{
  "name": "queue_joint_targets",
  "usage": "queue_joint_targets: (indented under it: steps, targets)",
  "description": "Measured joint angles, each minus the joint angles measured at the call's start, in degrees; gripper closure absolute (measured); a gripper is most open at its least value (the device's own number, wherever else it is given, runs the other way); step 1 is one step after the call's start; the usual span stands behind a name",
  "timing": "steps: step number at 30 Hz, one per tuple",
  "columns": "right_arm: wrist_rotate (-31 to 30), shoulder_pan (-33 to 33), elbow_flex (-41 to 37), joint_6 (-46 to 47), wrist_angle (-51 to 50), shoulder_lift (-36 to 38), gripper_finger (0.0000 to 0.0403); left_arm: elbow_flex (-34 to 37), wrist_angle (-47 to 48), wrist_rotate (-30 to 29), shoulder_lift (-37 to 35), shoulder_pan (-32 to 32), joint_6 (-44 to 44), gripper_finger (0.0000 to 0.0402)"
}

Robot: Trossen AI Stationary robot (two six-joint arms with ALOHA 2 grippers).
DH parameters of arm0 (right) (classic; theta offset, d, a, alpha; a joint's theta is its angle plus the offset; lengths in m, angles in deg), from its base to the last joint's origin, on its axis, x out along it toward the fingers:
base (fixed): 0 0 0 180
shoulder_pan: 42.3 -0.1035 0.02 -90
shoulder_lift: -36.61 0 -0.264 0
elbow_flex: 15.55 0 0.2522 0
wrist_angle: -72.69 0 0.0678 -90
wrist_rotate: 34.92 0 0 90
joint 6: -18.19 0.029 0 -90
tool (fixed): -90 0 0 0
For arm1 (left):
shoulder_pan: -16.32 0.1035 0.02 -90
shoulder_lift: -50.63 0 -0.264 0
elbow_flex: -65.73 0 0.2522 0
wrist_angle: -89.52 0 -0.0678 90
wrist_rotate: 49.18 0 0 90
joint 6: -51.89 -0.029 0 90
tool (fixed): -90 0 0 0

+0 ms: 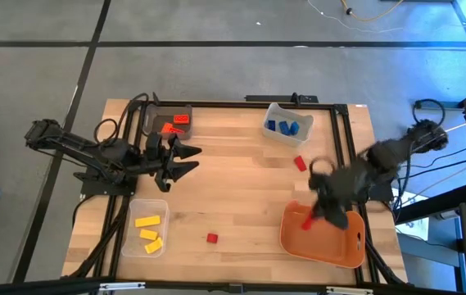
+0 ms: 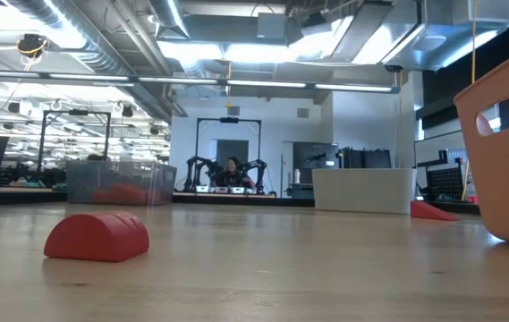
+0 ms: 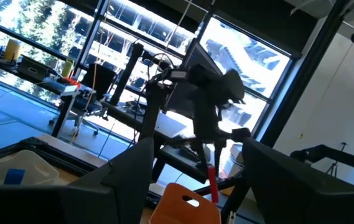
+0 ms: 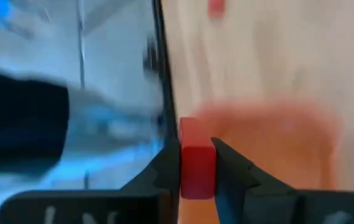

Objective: Sort & place blocks by color
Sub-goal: Put the top left red block into the orange bin

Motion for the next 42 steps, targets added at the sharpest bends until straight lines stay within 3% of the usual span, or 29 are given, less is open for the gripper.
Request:
queue_joint_targets:
  steps: [8,16,21,33,42]
  targets:
    - [0.2,-15.2,-4.2,19.6,-12.3,-11.0,0.0343,0.0,0.2,0.0,0.0,0.0,0.0,0.0165]
    - [-10.0,-23.1,-11.2,43.9,-10.1,-16.0,0.0343,0.0,0.2,0.0,0.0,0.0,-0.1,0.0165]
    - [-21.2,-26.3,-12.4,58.8,-9.3,-17.4,0.0343,0.0,0.2,0.0,0.0,0.0,-0.1,0.0165]
    - [-24.8,-26.7,-12.4,65.2,-10.2,-25.6,0.0343,0.0,0.2,-1.9,0.0,0.0,-0.1,0.0165]
    - [-22.9,-25.4,-12.4,65.1,-7.4,-28.0,0.0343,0.0,0.2,-3.5,0.0,0.0,-0.1,0.0165]
